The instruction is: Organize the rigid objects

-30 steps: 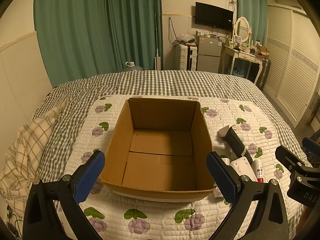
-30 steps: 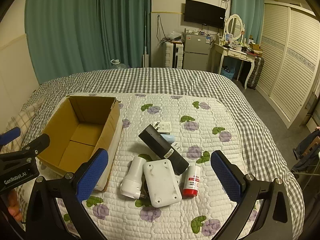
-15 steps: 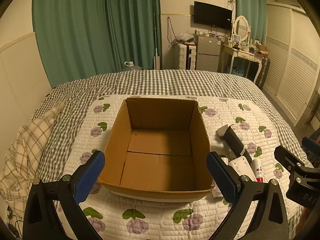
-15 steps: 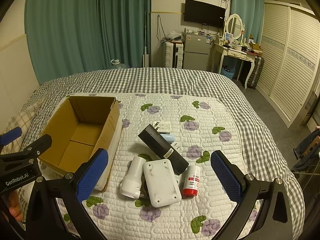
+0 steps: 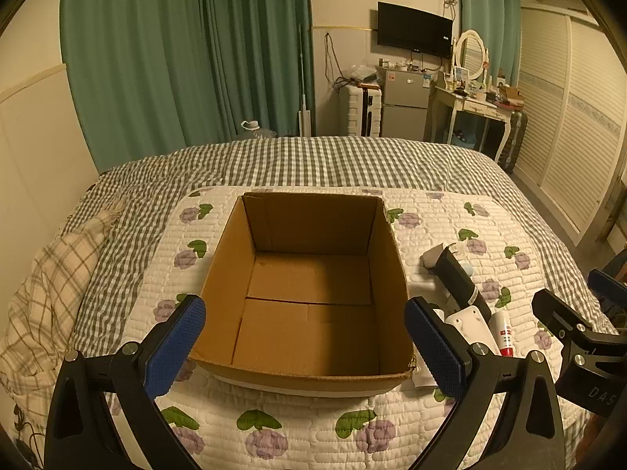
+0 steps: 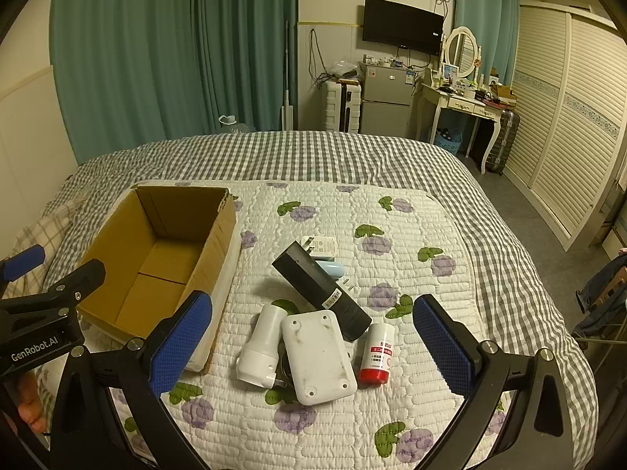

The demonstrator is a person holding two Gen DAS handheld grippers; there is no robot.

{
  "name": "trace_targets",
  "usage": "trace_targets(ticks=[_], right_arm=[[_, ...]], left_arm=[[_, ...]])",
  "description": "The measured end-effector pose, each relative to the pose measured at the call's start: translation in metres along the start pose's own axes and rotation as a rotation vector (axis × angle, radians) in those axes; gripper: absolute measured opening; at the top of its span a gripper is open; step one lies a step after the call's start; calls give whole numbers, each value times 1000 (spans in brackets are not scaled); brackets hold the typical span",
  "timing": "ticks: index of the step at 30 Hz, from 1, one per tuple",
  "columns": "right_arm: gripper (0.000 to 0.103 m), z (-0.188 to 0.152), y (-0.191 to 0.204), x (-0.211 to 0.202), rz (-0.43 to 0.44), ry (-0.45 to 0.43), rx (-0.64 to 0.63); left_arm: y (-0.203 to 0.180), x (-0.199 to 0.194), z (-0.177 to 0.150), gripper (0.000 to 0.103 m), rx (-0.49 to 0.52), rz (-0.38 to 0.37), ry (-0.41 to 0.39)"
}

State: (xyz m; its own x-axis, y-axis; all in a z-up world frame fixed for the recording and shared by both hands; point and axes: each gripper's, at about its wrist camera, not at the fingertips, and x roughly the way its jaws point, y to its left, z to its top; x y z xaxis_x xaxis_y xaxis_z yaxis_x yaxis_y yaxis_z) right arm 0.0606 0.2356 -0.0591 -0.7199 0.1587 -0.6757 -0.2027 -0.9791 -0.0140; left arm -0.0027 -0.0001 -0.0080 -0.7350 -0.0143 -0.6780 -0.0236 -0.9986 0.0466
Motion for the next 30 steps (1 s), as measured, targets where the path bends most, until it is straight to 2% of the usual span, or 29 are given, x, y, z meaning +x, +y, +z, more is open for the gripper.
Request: trace_targets(ticks=[8, 13, 18, 24, 30], right_arm=[[103, 1, 0, -1, 3, 2, 2], [103, 6, 2, -9, 11, 7, 2], [103, 11, 2, -19, -11, 0, -9], [103, 15, -1, -22, -19, 16, -13], [103, 11, -1, -9, -29, 44, -23]], left_arm=[[-1, -4, 3, 103, 3, 5, -8], [5, -15, 13, 103, 8, -36, -15], [28, -26, 30, 103, 17, -65, -19], [67, -29, 49, 103, 40, -49, -14], [98, 8, 55, 100, 83, 59, 38]])
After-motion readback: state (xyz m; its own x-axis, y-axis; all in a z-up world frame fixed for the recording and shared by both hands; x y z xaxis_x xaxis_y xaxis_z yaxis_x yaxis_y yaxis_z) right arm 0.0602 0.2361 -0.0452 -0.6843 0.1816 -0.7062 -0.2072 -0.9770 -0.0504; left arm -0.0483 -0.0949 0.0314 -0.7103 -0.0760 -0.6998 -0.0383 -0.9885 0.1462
